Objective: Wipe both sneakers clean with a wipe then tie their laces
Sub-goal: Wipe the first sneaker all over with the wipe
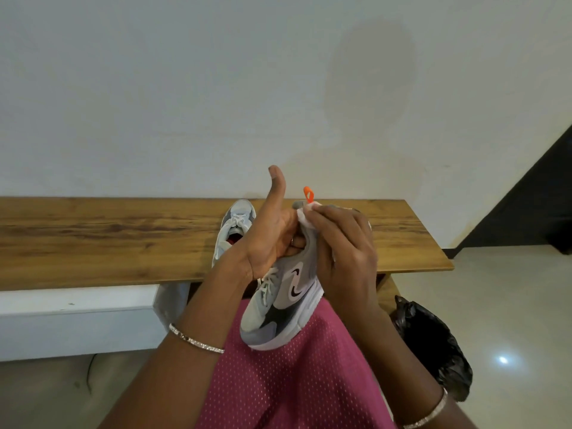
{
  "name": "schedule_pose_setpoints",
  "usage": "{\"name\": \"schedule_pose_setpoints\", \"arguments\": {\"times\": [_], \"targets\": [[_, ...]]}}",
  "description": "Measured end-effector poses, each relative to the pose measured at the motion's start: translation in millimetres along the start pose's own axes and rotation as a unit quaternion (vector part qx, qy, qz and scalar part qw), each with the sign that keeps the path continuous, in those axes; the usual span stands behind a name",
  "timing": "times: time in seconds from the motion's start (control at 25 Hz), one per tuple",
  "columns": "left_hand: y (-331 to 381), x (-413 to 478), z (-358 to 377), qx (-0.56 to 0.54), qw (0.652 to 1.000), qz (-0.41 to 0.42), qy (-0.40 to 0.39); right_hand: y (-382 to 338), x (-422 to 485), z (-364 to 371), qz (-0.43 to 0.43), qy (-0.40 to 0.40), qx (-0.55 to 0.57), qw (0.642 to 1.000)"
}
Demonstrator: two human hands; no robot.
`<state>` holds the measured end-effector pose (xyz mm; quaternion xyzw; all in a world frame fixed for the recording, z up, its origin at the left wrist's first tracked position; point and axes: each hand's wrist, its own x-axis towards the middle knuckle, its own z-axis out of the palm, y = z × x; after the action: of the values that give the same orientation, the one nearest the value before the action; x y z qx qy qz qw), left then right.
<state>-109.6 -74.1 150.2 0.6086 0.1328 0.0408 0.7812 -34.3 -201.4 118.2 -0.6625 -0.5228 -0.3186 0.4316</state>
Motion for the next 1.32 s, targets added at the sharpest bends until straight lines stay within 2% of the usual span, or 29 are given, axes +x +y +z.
{"name": "schedule_pose_setpoints", "arguments": {"times": [0.28, 0.44, 0.52, 0.76, 0.84, 0.96, 1.08, 1.32], "targets": [[-1.7, -10.3, 4.6, -0.031, 0.999, 0.01, 0.026, -26.4, -19.2, -3.6, 0.004, 0.005, -0.026, 1.0], [-8.2, -14.6, 14.9, 0.03, 0.997, 0.032, 0.056, -23.2, 15.1, -8.9, 0.095, 0.013, 0.003, 0.995], [-10.6, -20.4, 17.1, 0.032, 0.997, 0.034, 0.059, -23.4, 24.2, -12.1, 0.115, -0.007, 0.018, 0.993], [-16.2, -26.1, 6.2, -0.015, 0.998, 0.037, 0.039, -43.0, -20.9, -16.1, 0.024, -0.042, -0.042, 0.998], [-16.2, -25.1, 5.9, -0.016, 0.998, 0.041, 0.047, -42.2, -25.3, -13.8, 0.023, -0.033, -0.044, 0.998], [-16.8, -23.4, 10.6, 0.025, 0.996, 0.036, 0.071, -34.3, -6.3, -9.6, 0.067, -0.016, -0.01, 0.998], [-20.1, -25.3, 14.2, 0.033, 0.996, 0.045, 0.064, -28.8, 10.6, -9.2, 0.097, -0.02, 0.006, 0.995], [-17.5, -30.7, 13.8, 0.041, 0.996, 0.046, 0.063, -33.8, -21.6, -18.8, 0.019, -0.042, -0.02, 0.999]]}}
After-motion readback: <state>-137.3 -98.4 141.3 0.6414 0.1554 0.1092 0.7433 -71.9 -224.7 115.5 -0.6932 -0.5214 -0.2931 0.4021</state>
